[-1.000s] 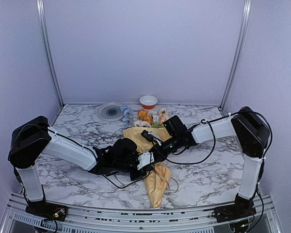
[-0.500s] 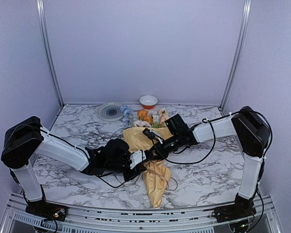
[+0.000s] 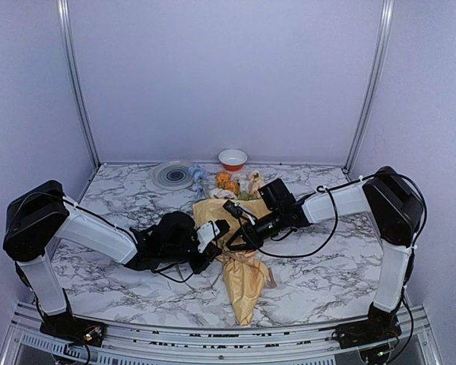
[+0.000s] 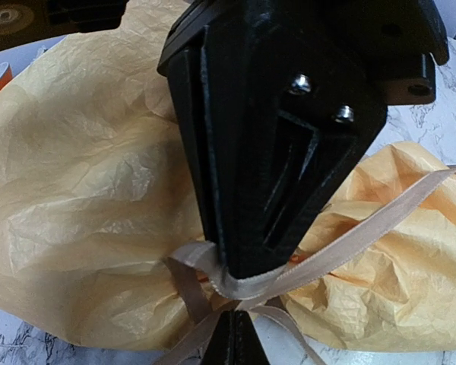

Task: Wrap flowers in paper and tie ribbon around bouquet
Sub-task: Cross the half-tied ribbon over the folded bouquet.

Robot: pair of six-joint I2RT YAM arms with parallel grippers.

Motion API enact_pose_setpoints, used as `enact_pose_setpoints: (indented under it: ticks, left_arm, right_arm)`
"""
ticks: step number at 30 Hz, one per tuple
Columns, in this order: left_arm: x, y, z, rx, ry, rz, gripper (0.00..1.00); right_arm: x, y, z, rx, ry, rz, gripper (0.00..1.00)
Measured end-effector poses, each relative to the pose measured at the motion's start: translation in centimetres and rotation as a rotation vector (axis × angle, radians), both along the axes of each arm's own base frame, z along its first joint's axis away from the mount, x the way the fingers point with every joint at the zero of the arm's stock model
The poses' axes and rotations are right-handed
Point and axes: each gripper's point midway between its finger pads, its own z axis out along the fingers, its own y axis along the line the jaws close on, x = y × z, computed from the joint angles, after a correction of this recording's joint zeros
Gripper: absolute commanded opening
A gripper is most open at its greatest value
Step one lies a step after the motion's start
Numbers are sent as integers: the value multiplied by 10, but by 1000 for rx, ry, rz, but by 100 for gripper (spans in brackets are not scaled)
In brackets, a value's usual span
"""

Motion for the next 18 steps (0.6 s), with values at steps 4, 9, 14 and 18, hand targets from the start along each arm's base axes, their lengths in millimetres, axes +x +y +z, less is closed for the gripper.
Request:
enact_pose_setpoints:
  ticks: [4,9,14,18]
  left_arm:
    - [4,0,1,-11,3,18,0]
    - [8,-7,2,-25,9,25,0]
    - [11,-11,0,-30,17,30,0]
    - [12,-12,-5,-24,24,33,0]
  right_arm:
    - [-2,0,2,9,7,10,9]
    - [-4,1,3,18,14,21,11]
    - [-3,-1,0,5,11,15,11]
    - [1,-4,-7,-35,-12,-11,13]
